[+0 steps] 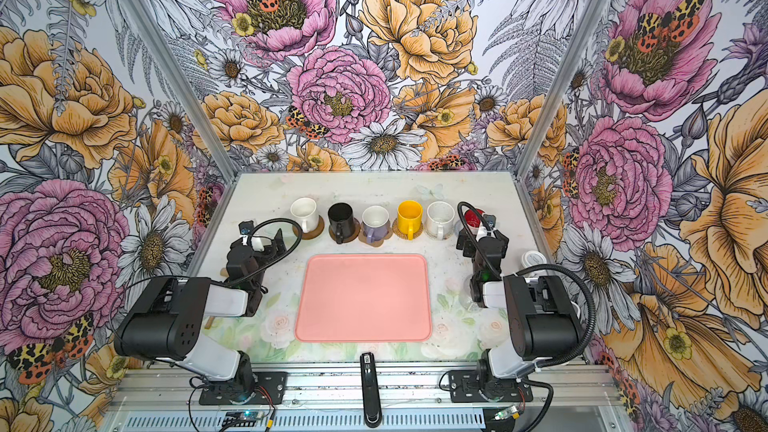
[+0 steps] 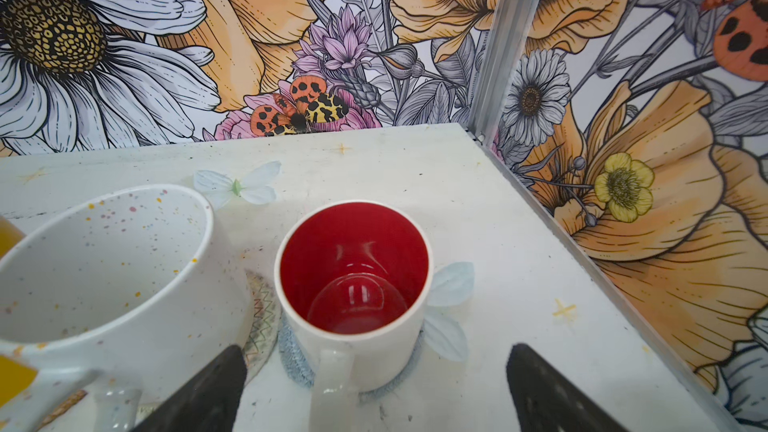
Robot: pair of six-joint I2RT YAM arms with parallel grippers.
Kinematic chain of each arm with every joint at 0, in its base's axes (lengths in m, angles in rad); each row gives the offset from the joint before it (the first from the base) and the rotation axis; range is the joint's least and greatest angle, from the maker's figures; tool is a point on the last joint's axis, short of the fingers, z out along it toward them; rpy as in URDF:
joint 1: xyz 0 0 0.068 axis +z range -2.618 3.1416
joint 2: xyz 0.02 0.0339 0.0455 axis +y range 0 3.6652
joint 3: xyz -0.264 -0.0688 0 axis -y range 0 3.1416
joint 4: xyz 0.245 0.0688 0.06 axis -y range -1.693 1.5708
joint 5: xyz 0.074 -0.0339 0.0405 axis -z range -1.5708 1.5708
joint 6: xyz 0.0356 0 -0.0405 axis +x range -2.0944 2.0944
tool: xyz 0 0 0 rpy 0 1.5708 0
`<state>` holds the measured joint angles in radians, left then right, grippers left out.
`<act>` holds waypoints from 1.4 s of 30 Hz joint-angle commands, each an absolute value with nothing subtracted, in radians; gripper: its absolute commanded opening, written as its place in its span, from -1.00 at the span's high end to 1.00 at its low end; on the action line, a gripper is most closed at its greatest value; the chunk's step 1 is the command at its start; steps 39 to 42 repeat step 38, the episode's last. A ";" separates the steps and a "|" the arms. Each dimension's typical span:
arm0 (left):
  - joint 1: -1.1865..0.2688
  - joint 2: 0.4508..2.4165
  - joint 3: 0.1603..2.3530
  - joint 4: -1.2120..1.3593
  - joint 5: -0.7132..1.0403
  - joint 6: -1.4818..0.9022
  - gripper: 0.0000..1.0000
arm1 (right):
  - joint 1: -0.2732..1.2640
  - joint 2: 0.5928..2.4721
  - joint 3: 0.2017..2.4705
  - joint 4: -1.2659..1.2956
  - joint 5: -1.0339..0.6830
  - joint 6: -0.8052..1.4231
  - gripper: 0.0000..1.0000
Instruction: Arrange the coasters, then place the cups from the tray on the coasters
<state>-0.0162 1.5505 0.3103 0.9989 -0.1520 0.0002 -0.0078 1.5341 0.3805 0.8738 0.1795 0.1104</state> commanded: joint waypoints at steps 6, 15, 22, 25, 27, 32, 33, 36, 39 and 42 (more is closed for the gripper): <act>0.000 1.549 0.374 0.939 -0.149 -0.004 -0.97 | -0.011 1.541 0.376 0.913 0.182 0.103 -0.99; -0.005 1.551 0.374 0.944 -0.161 0.000 -0.98 | -0.011 1.540 0.374 0.915 0.182 0.103 -0.99; -0.005 1.551 0.374 0.944 -0.161 0.000 -0.98 | -0.011 1.540 0.374 0.915 0.182 0.103 -0.99; -0.005 1.551 0.375 0.943 -0.162 0.000 -0.98 | -0.011 1.540 0.373 0.914 0.182 0.103 -0.99; -0.005 1.550 0.375 0.945 -0.161 0.000 -0.98 | -0.011 1.541 0.376 0.913 0.184 0.102 -0.99; -0.005 1.551 0.375 0.944 -0.161 0.000 -0.98 | -0.008 1.544 0.380 0.907 0.187 0.101 -0.99; -0.005 1.551 0.374 0.943 -0.161 0.000 -0.98 | -0.008 1.545 0.380 0.907 0.186 0.101 -0.99; -0.005 1.551 0.374 0.944 -0.162 0.000 -0.98 | -0.008 1.541 0.377 0.911 0.186 0.101 -0.99; -0.005 1.550 0.375 0.945 -0.161 0.000 -0.98 | -0.008 1.542 0.377 0.910 0.175 0.098 -0.99; -0.005 1.550 0.375 0.945 -0.161 0.000 -0.98 | -0.008 1.542 0.377 0.910 0.175 0.098 -0.99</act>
